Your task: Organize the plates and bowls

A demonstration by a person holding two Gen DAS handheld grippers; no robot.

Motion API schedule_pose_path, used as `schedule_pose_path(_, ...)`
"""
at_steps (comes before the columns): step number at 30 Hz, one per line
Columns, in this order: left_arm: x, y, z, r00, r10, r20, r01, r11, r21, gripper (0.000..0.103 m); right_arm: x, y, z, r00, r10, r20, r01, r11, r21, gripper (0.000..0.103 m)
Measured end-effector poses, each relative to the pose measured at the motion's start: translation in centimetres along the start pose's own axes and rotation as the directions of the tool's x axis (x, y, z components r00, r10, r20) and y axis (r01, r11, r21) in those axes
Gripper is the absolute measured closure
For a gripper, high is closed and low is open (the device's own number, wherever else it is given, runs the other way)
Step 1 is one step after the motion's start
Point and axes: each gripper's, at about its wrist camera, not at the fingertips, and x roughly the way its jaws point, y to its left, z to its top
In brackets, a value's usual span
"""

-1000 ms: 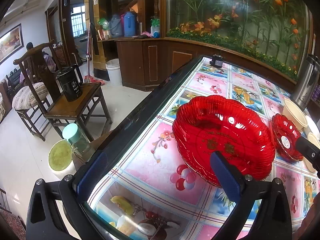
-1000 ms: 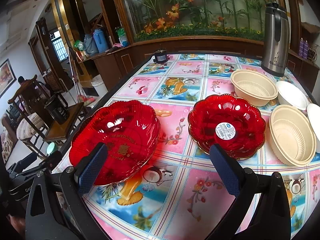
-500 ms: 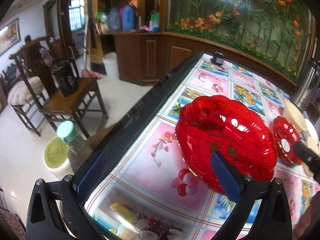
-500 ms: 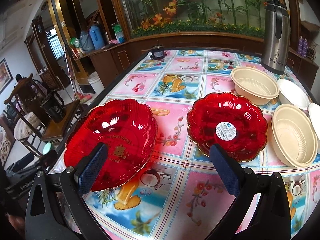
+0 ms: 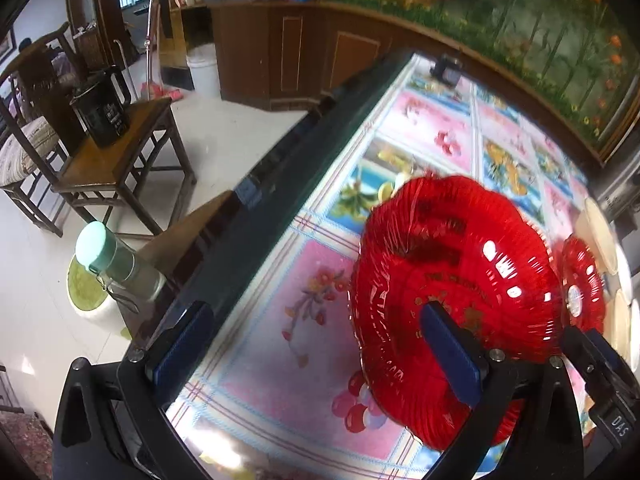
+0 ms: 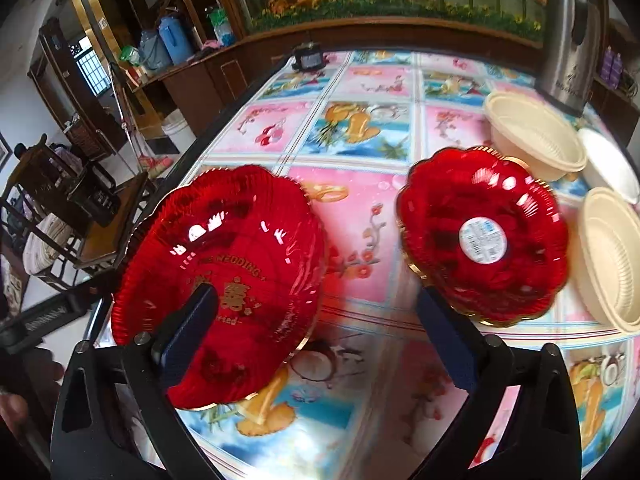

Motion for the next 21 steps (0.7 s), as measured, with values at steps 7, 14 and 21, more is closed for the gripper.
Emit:
schedule_pose_path(7,1.6,-0.7,-0.9,0.997,0.033,-0.072,-0.03,0.999,0.045,0.003,2.3,-0.2,0.3,0.996,0.038,-0.083,-0.033,0.998,0.058,0.013)
schedule_pose_path(14,2.0,-0.5,-1.3,0.997,-0.016,-0.074,0.018,0.999,0.027,0.051,5.0,-1.3,-0.2,0.98,0.126,-0.155,-0.099,0.98,0.173,0.081)
schedule_pose_path(21,1.2,-1.6,-1.7,0.998,-0.057,-0.03,0.059,0.996,0.062,0.088,5.4,-1.2,-1.3,0.974,0.183,-0.131,-0.153,0.966,0.207,0.094)
